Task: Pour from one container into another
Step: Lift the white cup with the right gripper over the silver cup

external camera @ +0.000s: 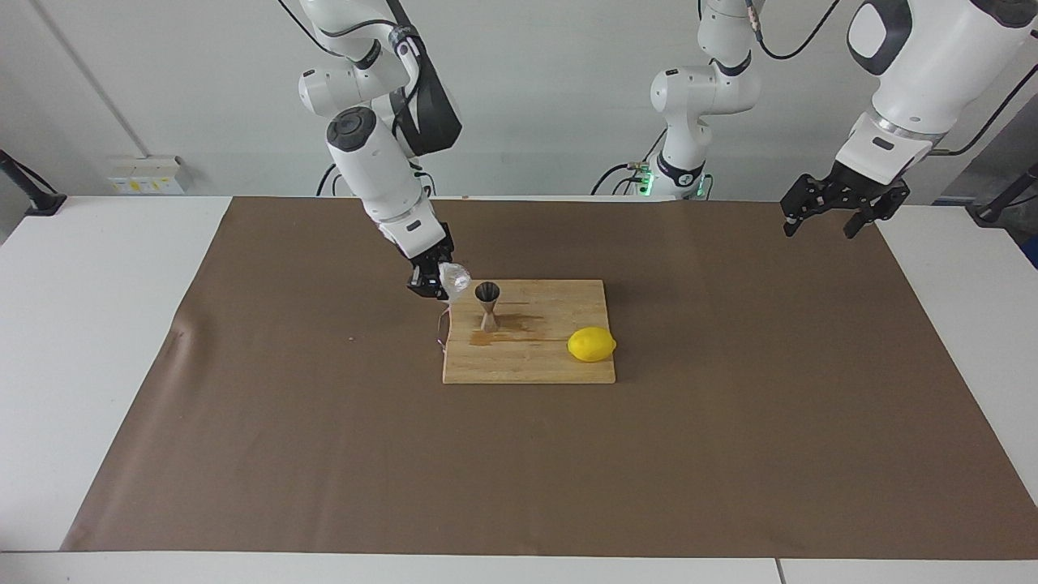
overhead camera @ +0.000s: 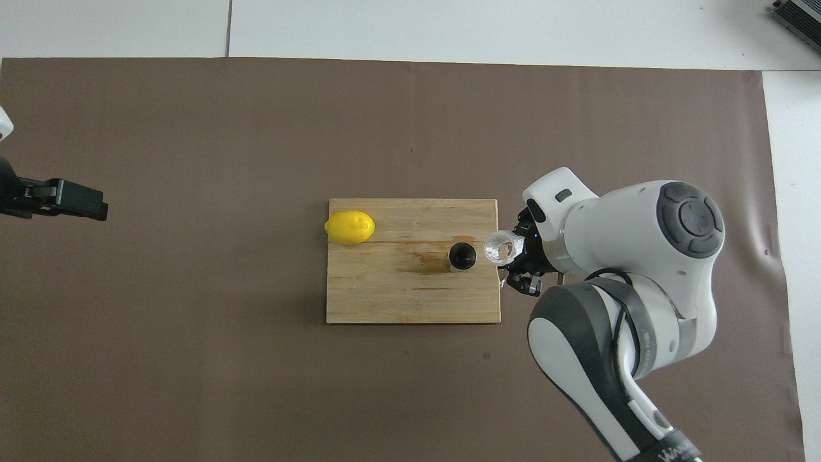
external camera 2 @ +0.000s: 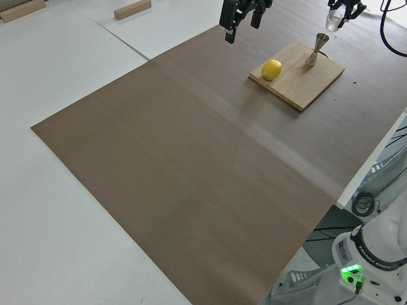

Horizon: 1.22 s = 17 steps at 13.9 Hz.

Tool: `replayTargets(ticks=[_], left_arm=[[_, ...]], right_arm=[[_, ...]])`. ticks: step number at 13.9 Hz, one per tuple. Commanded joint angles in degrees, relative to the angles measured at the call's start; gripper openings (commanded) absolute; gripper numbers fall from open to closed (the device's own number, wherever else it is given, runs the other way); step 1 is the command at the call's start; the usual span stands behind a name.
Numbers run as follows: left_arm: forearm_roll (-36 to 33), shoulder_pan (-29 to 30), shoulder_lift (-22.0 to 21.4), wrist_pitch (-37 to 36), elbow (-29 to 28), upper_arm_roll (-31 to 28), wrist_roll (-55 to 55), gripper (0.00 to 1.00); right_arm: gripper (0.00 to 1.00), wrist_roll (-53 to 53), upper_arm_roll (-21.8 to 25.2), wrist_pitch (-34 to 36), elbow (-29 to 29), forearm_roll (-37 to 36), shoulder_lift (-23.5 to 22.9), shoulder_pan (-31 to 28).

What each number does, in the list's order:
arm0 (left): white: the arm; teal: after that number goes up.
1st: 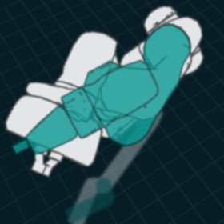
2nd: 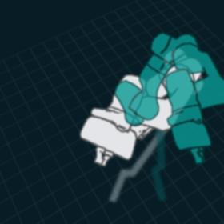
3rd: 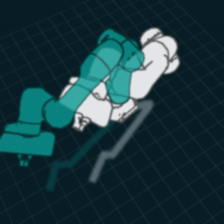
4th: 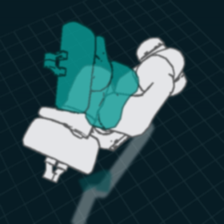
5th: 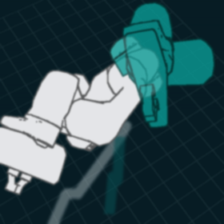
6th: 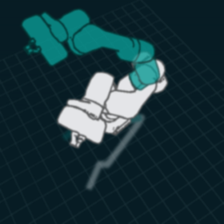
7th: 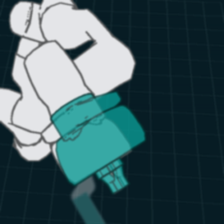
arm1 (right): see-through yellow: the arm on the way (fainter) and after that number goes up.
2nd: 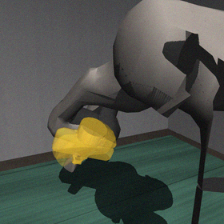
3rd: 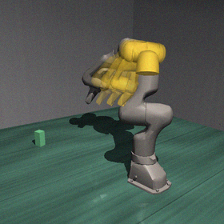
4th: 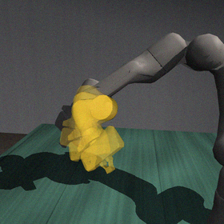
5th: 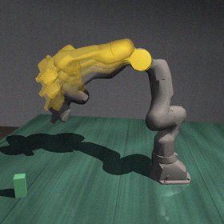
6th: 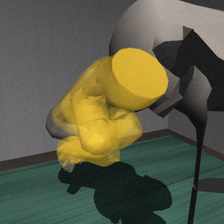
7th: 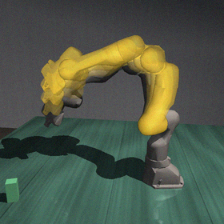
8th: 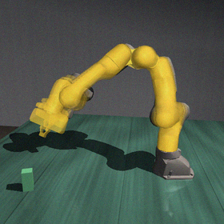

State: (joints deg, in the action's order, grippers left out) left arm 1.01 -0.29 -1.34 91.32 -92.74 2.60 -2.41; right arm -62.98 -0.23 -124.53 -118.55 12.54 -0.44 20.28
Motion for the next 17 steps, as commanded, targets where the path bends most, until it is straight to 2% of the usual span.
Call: replayTargets(ticks=[1, 5, 8, 17], left_arm=[[0.57, 0.55, -1.56, -0.44, -1.66, 0.22, -0.32, 1.00], [0.57, 0.64, -1.56, -0.44, -1.66, 0.22, -0.32, 1.00], [0.57, 0.64, -1.56, -0.44, -1.66, 0.22, -0.32, 1.00], [0.31, 0.46, -2.00, -1.23, -2.01, -0.31, 0.91, 1.00]], right_arm=[[0.00, 4.51, -0.12, 1.66, 2.62, -5.32, -0.53, 1.16], [0.00, 7.42, -0.47, 1.92, 4.73, -12.35, -2.64, 4.14], [0.00, 8.13, -0.47, 4.73, 7.36, -17.71, -3.95, 5.99], [0.00, 7.69, -0.74, 4.03, 6.41, -32.22, -4.13, 9.69]])
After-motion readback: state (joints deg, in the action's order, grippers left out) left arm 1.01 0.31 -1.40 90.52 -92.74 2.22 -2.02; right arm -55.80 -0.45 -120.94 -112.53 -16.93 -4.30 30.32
